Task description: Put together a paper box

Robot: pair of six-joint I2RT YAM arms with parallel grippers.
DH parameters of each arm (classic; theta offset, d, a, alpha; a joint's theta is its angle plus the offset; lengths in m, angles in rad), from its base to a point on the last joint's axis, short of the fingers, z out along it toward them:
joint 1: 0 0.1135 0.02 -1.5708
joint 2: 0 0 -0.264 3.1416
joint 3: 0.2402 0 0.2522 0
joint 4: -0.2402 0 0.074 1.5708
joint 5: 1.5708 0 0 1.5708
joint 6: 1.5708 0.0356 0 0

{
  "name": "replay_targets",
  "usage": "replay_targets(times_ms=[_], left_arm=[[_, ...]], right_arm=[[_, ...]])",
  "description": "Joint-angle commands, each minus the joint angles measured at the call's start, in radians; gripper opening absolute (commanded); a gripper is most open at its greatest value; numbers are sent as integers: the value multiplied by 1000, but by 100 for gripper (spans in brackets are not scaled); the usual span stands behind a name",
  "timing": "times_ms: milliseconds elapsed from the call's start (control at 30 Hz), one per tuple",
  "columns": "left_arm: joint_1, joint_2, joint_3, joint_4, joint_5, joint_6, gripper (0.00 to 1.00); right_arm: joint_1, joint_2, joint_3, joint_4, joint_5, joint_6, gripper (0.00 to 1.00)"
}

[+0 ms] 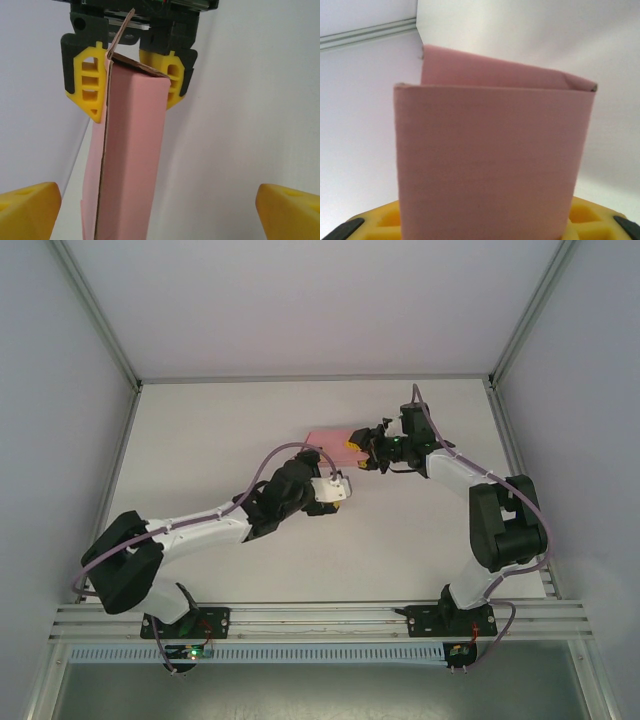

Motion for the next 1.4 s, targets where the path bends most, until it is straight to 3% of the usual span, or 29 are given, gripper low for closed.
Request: replay_targets(times_ms=[0,233,333,667,900,1000,1167,1367], left_arm=[[-10,21,45,62,-28,43,98],[-9,56,19,165,-66,84,79],[-10,68,23,151,-80,99,78],[-11,58,34,138,-47,64,46],[-11,59,33,127,-63,59,36],[-9,48,26,124,-58,46,32],[-10,28,27,99,-29,16,27],[-10,49,41,80,-49,14,22]], right_arm=[[12,0,4,-24,-70,28,27],[30,-2,-10,-79,-120,33,28],[35,-7,-10,-105,-145,40,27],[45,-2,2,-158,-155,13,32],[54,-19,-6,-106,-155,66,39],[54,-34,-12,-89,-140,89,53],[54,-45,-14,-70,-133,107,56],[51,-58,-26,-31,-122,127,52]])
